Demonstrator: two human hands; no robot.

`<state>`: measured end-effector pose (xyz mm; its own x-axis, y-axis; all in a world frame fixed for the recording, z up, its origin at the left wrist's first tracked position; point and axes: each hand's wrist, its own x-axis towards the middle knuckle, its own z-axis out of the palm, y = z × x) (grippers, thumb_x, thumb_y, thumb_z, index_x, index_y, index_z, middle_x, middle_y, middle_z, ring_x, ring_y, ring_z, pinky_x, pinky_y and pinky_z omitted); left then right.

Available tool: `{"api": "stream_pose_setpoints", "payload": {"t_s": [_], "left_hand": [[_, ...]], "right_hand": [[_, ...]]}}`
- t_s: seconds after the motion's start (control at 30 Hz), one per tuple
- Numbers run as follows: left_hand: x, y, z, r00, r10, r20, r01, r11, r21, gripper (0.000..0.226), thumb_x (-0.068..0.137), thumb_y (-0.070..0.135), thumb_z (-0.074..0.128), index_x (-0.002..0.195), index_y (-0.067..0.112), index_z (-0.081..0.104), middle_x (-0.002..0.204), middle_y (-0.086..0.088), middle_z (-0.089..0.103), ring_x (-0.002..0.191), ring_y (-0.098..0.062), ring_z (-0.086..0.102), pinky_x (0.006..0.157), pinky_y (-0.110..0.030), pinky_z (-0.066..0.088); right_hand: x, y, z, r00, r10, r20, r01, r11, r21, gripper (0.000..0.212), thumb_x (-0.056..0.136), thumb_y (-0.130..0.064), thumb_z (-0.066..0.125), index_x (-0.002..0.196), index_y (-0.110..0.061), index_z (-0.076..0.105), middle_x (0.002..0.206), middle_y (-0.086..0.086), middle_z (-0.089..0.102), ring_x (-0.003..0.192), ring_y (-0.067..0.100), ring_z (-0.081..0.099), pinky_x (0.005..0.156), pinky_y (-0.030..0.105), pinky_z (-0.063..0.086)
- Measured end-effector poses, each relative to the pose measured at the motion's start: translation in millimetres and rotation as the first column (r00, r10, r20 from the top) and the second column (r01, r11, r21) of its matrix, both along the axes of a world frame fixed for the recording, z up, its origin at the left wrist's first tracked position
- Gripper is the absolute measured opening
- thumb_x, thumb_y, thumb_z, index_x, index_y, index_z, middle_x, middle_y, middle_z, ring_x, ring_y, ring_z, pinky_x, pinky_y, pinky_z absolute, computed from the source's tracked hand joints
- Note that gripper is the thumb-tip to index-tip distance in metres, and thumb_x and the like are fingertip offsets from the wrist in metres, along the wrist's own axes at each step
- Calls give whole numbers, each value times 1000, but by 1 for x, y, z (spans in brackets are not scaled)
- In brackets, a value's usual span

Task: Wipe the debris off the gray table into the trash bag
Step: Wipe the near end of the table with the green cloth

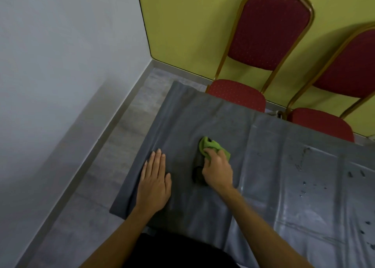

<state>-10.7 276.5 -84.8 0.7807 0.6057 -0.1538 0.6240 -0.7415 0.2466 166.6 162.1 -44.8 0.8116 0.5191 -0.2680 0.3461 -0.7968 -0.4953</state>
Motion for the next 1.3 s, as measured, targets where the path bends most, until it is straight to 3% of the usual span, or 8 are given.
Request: {"api": "stream_pose_setpoints", "payload": {"t_s": [0.27,0.37,0.47,0.63,0.87,1.0,1.2,1.3], "left_hand": [[12,3,12,992,81,100,-57,972,-227,62,99,23,46,154,6,22,165,-5,3,152,-19,-5,125,-43,6],[33,0,23,971,148,190,-90,956,-280,45,94,15,55,138,10,51,162,-12,20,152,-27,6,123,-46,7],[59,3,28,969,95,226,-40,971,-235,43,92,14,54,134,14,53,162,-11,22,152,-28,5,122,-46,6],[93,19,22,987,47,155,-17,982,-190,47,95,18,48,142,14,44,163,-10,17,152,-25,2,122,-45,3],[80,29,-2,991,-119,-68,117,993,-30,64,103,43,19,156,21,-10,163,-6,-22,149,-23,-22,122,-49,-5],[85,30,0,982,-142,-123,136,989,-57,65,103,43,18,153,22,-18,159,-6,-30,146,-24,-29,120,-50,-11],[87,31,5,976,-142,-162,131,988,-76,65,103,44,18,152,21,-19,158,-7,-33,145,-25,-31,118,-48,-16],[85,30,4,980,-136,-145,128,990,-63,65,103,43,19,154,21,-15,159,-7,-30,146,-25,-29,119,-49,-13]], "right_hand": [[1,-44,-5,976,105,192,-103,995,-16,35,90,-36,61,125,-31,60,114,5,52,94,31,60,67,42,55],[-1,-54,-13,923,167,348,-170,985,-21,53,81,-59,63,126,-32,60,113,5,48,101,26,48,78,40,48],[-11,-54,-24,893,245,377,-238,969,-65,70,78,-74,53,134,-32,53,129,5,46,117,26,43,92,43,41],[-13,-51,-37,820,347,455,-368,929,-45,57,88,-58,54,134,-24,54,129,6,53,114,28,52,92,44,38],[58,-57,-34,685,418,596,-497,867,-37,41,93,-32,58,134,-31,56,122,-5,61,103,22,56,79,38,38],[112,-56,-25,723,304,621,-326,942,-81,45,89,-21,65,132,-30,57,126,-2,62,108,27,54,87,43,35],[101,15,-17,905,-298,305,309,951,12,45,90,-17,59,134,-24,56,133,11,53,114,39,42,91,48,32],[75,34,-13,946,-56,319,52,998,20,46,84,-16,64,129,-22,61,128,9,59,110,37,47,86,46,37]]}}
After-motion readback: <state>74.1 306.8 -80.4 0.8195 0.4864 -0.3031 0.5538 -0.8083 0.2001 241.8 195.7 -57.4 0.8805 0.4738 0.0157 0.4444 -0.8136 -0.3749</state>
